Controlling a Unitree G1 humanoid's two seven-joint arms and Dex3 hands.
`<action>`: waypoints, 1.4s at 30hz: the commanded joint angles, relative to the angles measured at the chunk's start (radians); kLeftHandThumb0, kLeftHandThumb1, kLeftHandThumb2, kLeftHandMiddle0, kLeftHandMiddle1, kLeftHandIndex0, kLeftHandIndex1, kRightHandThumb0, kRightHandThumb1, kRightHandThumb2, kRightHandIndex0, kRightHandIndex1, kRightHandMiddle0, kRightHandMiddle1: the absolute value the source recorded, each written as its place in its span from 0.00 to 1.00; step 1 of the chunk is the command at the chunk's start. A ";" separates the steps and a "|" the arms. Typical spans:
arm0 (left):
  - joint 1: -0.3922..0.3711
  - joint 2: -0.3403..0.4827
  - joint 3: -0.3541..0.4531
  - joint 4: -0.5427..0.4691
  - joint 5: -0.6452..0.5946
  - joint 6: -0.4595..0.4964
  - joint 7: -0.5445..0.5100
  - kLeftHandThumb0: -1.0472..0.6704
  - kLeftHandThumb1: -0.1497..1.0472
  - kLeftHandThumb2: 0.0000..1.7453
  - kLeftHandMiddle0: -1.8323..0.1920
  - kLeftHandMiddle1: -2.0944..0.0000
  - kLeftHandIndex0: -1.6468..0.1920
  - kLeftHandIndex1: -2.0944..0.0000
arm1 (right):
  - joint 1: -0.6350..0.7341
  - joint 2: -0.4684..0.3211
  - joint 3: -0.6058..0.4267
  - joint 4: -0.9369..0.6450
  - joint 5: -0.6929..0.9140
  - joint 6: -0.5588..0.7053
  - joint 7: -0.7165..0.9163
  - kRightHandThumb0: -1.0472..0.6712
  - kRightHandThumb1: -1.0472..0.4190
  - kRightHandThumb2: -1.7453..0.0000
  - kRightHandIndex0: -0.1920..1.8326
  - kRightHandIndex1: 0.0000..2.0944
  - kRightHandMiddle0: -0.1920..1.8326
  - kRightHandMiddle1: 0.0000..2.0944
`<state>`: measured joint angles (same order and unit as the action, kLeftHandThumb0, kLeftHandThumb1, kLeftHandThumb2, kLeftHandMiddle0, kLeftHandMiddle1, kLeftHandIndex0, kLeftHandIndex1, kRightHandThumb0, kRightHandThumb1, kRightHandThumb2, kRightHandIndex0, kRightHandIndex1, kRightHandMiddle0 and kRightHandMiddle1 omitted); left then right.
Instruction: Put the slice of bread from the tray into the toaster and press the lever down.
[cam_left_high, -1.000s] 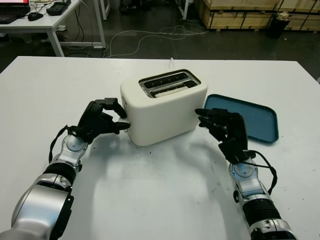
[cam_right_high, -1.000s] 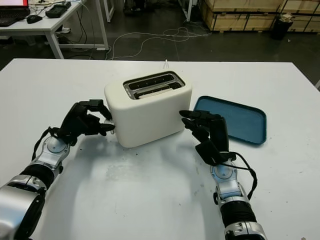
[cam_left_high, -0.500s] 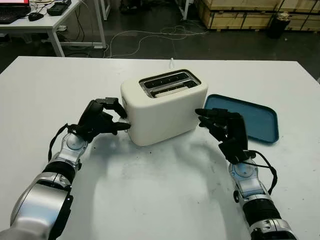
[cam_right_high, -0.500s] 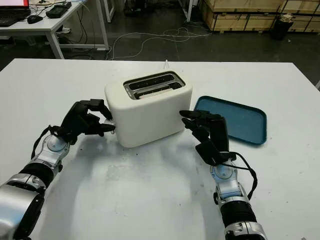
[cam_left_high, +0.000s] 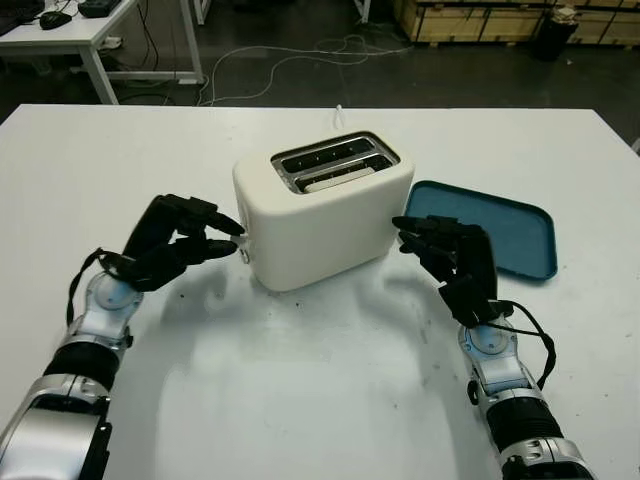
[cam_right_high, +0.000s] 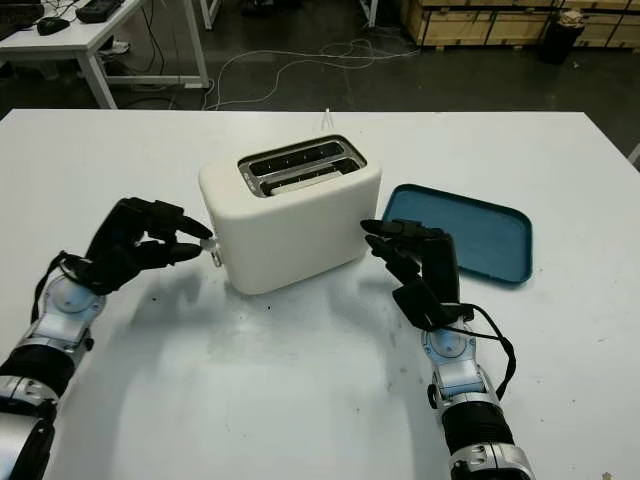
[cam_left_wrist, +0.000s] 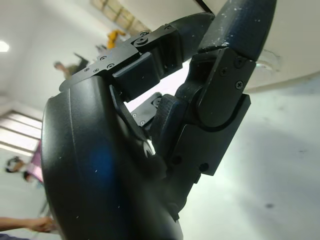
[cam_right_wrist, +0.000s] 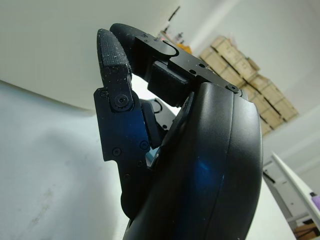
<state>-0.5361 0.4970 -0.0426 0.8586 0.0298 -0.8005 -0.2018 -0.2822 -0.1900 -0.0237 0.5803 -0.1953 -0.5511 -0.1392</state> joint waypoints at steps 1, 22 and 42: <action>-0.008 0.012 0.015 0.003 0.038 -0.030 0.024 0.00 0.89 0.08 0.38 0.17 0.20 1.00 | -0.009 0.004 -0.005 -0.021 0.013 0.020 0.004 0.29 0.09 0.98 0.58 0.45 0.68 0.00; -0.090 0.116 0.041 0.063 0.292 -0.060 0.301 0.00 0.89 0.21 0.72 0.17 0.31 1.00 | -0.213 -0.174 -0.099 -0.039 0.185 0.044 0.245 0.31 0.12 1.00 0.52 0.35 0.63 0.00; -0.251 0.242 -0.052 0.043 0.462 -0.001 0.320 0.00 0.89 0.30 0.65 0.17 0.73 0.18 | -0.535 -0.356 0.027 0.155 -0.008 0.055 0.393 0.27 0.19 1.00 0.57 0.09 0.57 0.00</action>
<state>-0.7661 0.7215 -0.0821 0.9197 0.4769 -0.8108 0.1301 -0.7868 -0.5363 -0.0113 0.7224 -0.1840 -0.4932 0.2507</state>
